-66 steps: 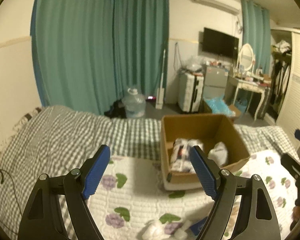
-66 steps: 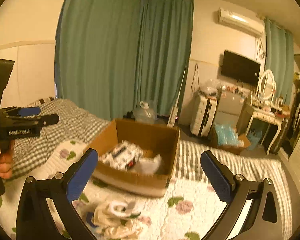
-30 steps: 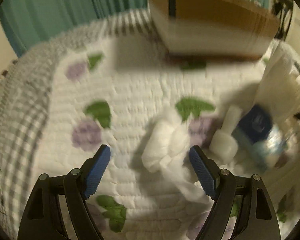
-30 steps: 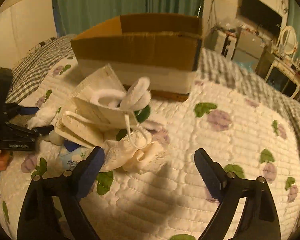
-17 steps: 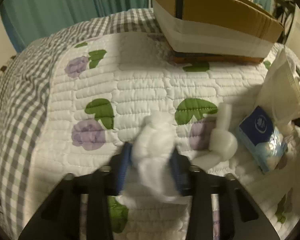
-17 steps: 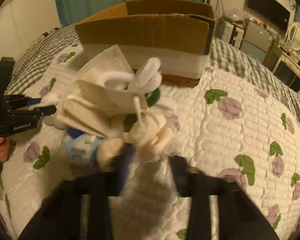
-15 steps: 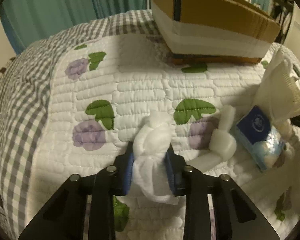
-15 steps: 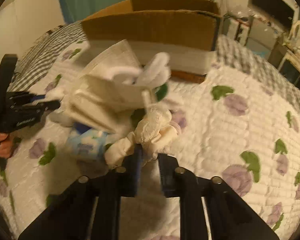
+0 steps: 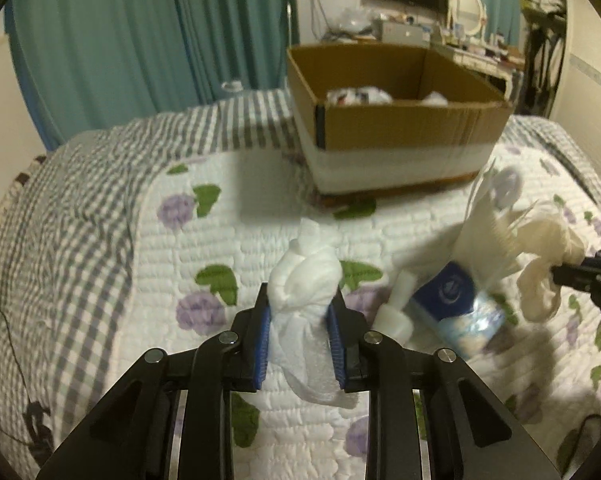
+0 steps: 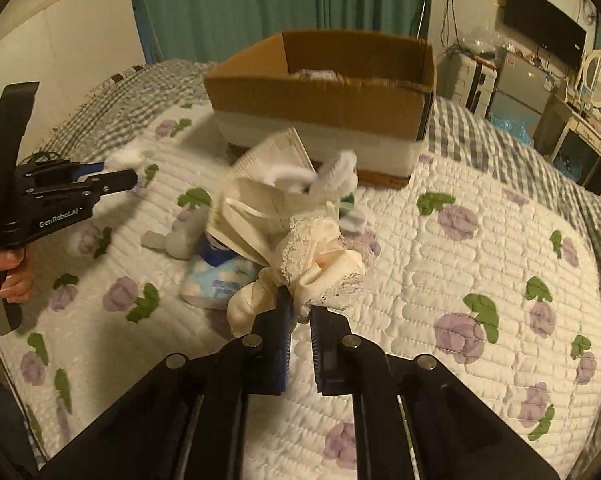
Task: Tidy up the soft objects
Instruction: 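Grasp the white tissue with left tool while right tool grasps the lace cloth, then carry the white tissue and lace cloth up over the cardboard box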
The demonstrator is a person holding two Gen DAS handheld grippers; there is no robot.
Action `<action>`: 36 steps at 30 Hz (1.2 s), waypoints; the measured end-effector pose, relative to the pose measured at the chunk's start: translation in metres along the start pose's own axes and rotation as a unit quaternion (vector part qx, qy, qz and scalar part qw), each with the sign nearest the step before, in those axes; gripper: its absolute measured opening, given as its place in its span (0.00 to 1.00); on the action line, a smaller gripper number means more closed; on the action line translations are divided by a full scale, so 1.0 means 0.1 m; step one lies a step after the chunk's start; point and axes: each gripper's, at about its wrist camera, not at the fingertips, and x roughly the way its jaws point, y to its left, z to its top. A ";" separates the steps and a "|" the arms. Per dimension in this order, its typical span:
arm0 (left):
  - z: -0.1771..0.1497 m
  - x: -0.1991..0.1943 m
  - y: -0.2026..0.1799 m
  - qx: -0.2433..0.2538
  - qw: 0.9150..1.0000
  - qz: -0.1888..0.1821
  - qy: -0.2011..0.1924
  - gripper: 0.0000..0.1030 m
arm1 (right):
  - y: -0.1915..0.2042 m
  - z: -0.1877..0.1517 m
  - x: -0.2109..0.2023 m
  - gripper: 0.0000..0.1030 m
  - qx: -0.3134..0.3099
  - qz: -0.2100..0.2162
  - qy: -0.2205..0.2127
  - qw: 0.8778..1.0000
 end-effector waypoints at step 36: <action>1.13 -1.01 -0.05 -0.012 0.977 -0.049 -0.209 0.24 | 0.21 1.17 -1.47 0.08 -0.021 -0.033 -0.259 0.965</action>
